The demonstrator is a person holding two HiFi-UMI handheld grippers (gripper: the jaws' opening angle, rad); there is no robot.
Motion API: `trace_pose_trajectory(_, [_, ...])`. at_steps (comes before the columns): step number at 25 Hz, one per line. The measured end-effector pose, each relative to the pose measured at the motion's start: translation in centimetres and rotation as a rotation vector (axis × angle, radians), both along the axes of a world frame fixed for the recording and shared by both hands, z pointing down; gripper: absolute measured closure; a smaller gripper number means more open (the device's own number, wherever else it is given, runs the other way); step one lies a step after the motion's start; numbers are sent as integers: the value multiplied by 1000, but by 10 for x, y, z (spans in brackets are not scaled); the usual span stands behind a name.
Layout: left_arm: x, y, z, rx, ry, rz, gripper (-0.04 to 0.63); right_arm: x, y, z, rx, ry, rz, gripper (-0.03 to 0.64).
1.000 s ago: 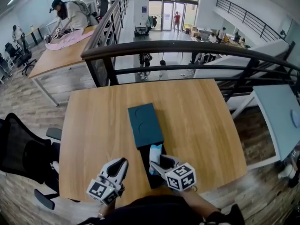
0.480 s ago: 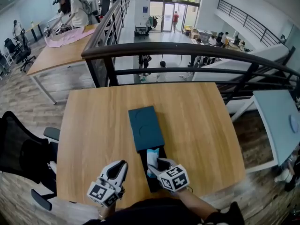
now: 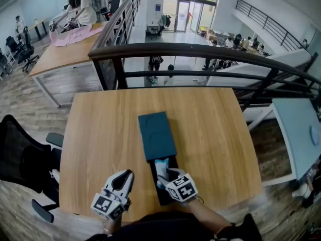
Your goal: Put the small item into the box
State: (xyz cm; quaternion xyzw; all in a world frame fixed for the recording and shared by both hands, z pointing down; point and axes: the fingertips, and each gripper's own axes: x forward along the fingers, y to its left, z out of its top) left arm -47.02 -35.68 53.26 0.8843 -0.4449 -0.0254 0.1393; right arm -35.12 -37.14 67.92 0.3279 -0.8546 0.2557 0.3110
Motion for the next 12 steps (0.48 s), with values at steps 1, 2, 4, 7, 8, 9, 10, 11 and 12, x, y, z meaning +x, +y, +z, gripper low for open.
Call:
trace_pose_trajectory(1, [1, 0, 0, 2, 0, 1, 572, 1, -1, 1, 0, 6, 2, 431])
trace_pose_trajectory(2, [2, 0, -1, 3, 0, -1, 572, 1, -2, 2, 0, 12, 1, 431])
trace_pose_trajectory(4, [2, -1, -2, 3, 3, -6, 572, 1, -3, 5, 0, 31, -7, 431])
trace_pose_trajectory(7, [1, 0, -3, 1, 1, -7, 572, 0, -1, 7, -7, 76, -25, 431])
trace_pose_trajectory(8, [2, 0, -3, 1, -1, -6, 572, -1, 0, 7, -15, 91, -31, 430])
trace_pose_trajectory(9, [1, 1, -3, 0, -4, -6, 572, -1, 1, 8, -23, 104, -38, 430])
trace_pose_trajectory(10, [1, 1, -3, 1, -6, -6, 572, -2, 1, 9, -28, 117, -46, 430])
trace_pose_trajectory(11, [0, 0, -3, 3, -8, -7, 572, -3, 1, 10, -30, 127, -55, 429])
trace_pose_trajectory(12, [0, 0, -3, 6, -8, -8, 572, -5, 2, 11, -28, 130, -62, 428])
